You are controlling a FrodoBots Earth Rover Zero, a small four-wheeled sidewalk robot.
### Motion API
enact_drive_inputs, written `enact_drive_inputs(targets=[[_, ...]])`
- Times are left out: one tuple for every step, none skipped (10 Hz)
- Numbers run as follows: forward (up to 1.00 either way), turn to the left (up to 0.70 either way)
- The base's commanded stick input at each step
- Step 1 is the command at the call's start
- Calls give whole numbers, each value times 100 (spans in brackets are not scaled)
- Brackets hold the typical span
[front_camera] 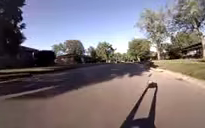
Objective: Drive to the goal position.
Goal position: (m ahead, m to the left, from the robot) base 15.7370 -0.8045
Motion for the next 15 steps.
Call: enact_drive_inputs(targets=[[100, 0], [100, 0], [100, 0], [100, 0], [100, 0], [100, 0], [100, 0], [100, 0], [100, 0], [100, 0], [100, 0], [100, 0], [100, 0], [100, 0], [100, 0]])
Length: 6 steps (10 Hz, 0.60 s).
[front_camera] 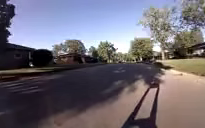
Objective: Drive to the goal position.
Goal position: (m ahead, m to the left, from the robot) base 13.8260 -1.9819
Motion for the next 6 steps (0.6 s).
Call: enact_drive_inputs(targets=[[100, 0], [100, 0], [100, 0], [100, 0], [95, 0], [84, 0]])
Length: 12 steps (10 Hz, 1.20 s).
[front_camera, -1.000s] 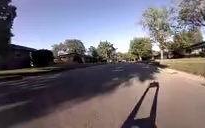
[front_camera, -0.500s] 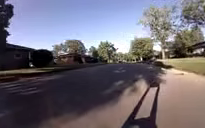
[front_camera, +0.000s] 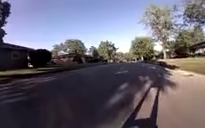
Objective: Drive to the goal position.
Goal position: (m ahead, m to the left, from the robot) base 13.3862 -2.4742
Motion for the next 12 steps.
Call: enact_drive_inputs(targets=[[73, 0], [72, 0], [73, 0], [72, 0], [70, 0], [68, 0], [66, 0], [65, 0], [67, 0], [66, 0], [66, 0], [67, 0]])
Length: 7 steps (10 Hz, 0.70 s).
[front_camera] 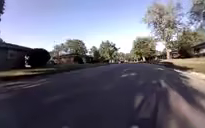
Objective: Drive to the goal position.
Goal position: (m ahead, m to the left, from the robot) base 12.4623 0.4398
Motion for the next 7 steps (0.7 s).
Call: enact_drive_inputs(targets=[[67, -6], [67, -15], [68, -25], [69, -32], [69, -34], [80, -35], [90, -36]])
